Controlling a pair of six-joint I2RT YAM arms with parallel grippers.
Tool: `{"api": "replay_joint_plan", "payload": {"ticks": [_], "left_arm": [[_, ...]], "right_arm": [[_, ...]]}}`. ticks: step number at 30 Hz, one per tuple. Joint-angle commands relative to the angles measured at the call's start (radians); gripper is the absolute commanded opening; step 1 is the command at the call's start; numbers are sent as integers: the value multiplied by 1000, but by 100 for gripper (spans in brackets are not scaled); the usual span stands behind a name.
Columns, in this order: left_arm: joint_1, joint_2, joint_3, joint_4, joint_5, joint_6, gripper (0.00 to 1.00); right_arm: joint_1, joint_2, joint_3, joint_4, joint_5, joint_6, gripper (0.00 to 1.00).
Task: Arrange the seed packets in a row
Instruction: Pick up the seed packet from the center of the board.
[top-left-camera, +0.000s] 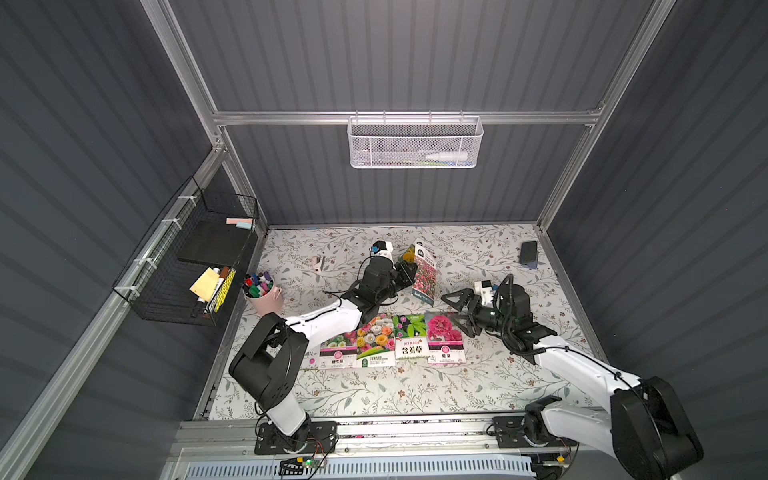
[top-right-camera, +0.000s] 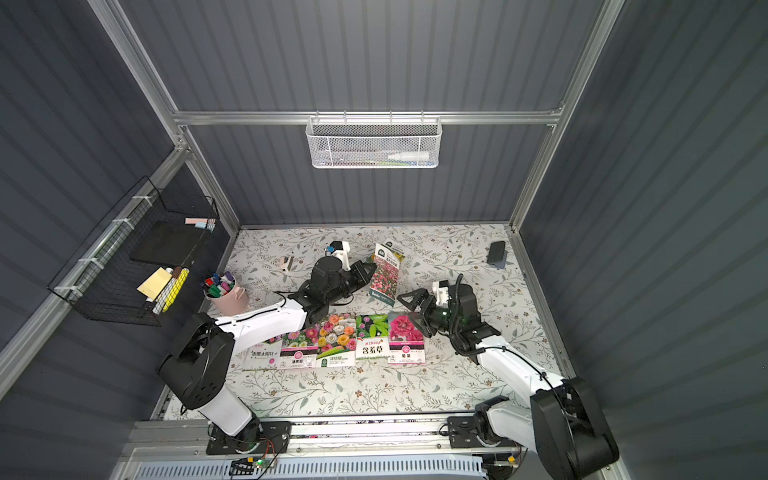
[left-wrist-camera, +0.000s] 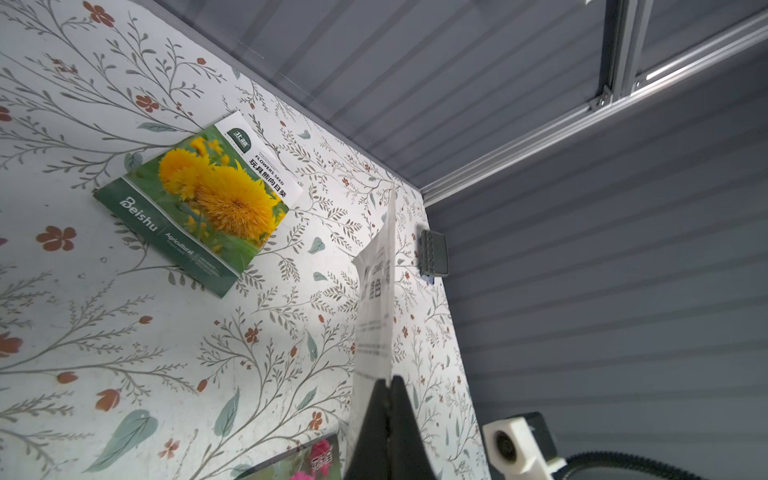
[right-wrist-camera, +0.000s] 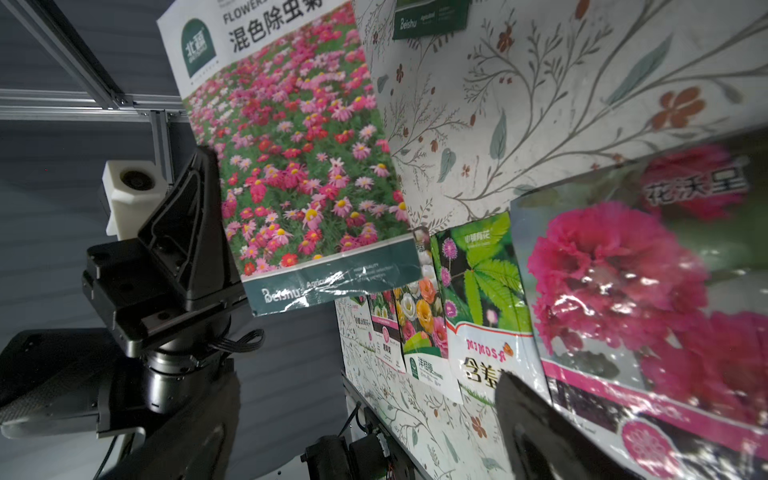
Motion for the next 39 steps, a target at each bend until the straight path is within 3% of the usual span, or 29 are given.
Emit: {"api": "replay_joint_plan", "payload": {"ticks": [1, 9, 13, 14, 19, 23, 28, 31, 34, 36, 39], "left_arm": [[-16, 18, -13, 91, -41, -78, 0], [-28, 21, -37, 138, -45, -127, 0], [-30, 29, -56, 167, -51, -146, 0], [-29, 33, -59, 179, -50, -150, 0], [-28, 29, -69, 177, -48, -142, 0], [-29, 27, -67, 157, -39, -133, 0], [-28, 33, -73, 151, -34, -127, 0], [-28, 32, -81, 146, -28, -122, 0], [-28, 20, -90, 121, -18, -101, 0], [-28, 8, -96, 94, -14, -84, 0], [-30, 1, -97, 80, -7, -75, 0]], "right_arm": [[-10, 76, -7, 172, 40, 89, 96], [-21, 267, 6, 585, 23, 243, 90], [-19, 346, 31, 798, 5, 326, 80], [-19, 359, 35, 840, 5, 343, 75], [-18, 408, 26, 970, 1, 404, 25], [-19, 401, -6, 966, 14, 394, 0], [-19, 381, -23, 960, 17, 396, 0], [-19, 365, -24, 948, 14, 400, 37], [-22, 349, -48, 968, 31, 420, 45], [-25, 336, -63, 984, 43, 429, 43], [-32, 297, -74, 933, 45, 403, 27]]}}
